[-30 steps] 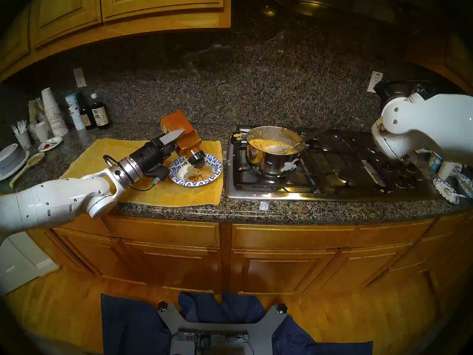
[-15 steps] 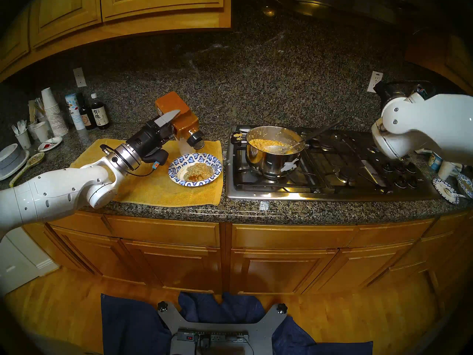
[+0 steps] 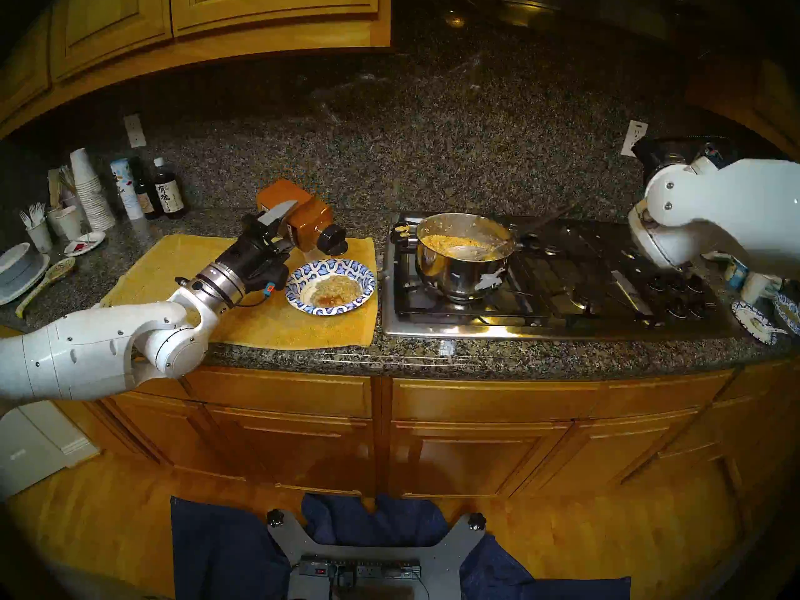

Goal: Scoop oatmeal into bowl and add cinnamon

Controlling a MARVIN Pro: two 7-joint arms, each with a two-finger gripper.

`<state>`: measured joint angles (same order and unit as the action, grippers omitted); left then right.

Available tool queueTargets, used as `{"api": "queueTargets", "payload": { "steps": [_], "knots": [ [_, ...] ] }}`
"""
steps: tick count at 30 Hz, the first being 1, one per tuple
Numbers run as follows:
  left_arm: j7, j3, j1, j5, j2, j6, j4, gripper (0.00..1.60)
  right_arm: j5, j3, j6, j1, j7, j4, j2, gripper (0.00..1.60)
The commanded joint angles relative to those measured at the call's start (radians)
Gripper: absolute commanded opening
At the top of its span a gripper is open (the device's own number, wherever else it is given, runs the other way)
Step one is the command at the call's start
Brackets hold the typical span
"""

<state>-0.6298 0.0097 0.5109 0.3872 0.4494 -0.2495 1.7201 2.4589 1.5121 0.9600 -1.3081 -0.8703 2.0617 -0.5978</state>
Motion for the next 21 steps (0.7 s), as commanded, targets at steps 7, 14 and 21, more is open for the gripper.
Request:
{"api": "queueTargets", "payload": {
  "steps": [7,14,21],
  "knots": [
    [0.039,-0.063,0.019,-0.290,-0.104,-0.100,0.201,0.00,-0.015,-0.021,0.000,-0.029,-0.059,-0.009,-0.003,1.60],
    [0.040,-0.072,0.012,-0.358,-0.131,-0.159,0.250,0.00,-0.019,-0.022,0.000,-0.029,-0.065,-0.009,-0.002,1.60],
    [0.059,-0.094,0.020,-0.505,-0.145,-0.197,0.305,0.00,-0.019,-0.022,0.000,-0.029,-0.064,-0.009,-0.002,1.60]
  ]
}}
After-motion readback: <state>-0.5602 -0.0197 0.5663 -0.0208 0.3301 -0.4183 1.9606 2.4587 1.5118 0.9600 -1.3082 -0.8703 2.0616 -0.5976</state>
